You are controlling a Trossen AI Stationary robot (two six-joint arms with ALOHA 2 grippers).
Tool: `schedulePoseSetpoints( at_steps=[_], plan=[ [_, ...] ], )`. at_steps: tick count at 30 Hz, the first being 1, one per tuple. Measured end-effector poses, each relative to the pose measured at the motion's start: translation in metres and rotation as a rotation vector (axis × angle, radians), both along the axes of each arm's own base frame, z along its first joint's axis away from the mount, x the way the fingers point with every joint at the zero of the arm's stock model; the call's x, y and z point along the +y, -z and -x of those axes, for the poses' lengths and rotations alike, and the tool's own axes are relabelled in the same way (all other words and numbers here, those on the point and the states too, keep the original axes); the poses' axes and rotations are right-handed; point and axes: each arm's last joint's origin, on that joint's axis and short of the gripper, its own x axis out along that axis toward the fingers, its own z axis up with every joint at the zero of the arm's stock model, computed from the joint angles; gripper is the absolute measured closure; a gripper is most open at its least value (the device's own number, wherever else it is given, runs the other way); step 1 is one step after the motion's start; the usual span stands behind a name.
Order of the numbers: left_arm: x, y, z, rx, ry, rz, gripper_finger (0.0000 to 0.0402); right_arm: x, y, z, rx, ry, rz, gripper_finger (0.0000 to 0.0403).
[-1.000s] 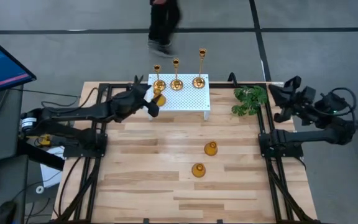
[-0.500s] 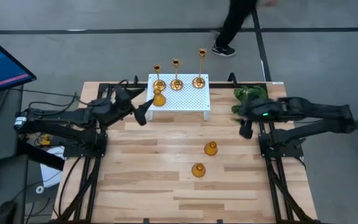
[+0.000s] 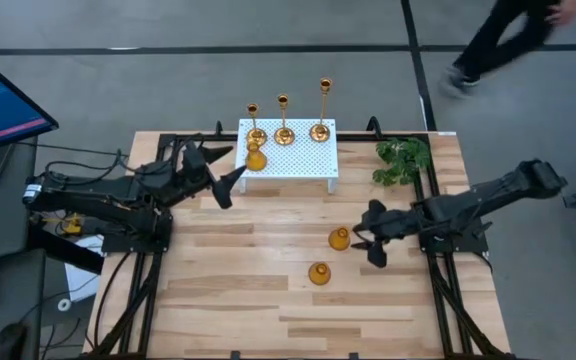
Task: Pick & Place candle stick holders
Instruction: Put the top orange candle holder on the shelf aligned with the medium gold candle holder
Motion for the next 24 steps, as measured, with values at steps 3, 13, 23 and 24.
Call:
schedulePoseSetpoints(
  at_steps=[3,13,23,24],
  plan=[
    [0.000,-0.002,0.000,-0.018,0.000,0.001,0.0088,0.000,0.022,0.004,0.027,0.045,0.017,0.0171],
    [0.000,-0.003,0.001,-0.041,0.001,0.009,0.0087,-0.003,0.054,0.011,-0.098,0.070,-0.003,0.0131],
    [0.001,-0.005,0.001,-0.070,-0.029,0.033,0.0087,-0.004,0.064,0.010,-0.089,0.074,0.069,0.0091],
    [0.001,-0.005,0.001,-0.074,-0.029,0.036,0.0087,-0.004,0.066,0.008,-0.086,0.066,0.083,0.0090]
  ],
)
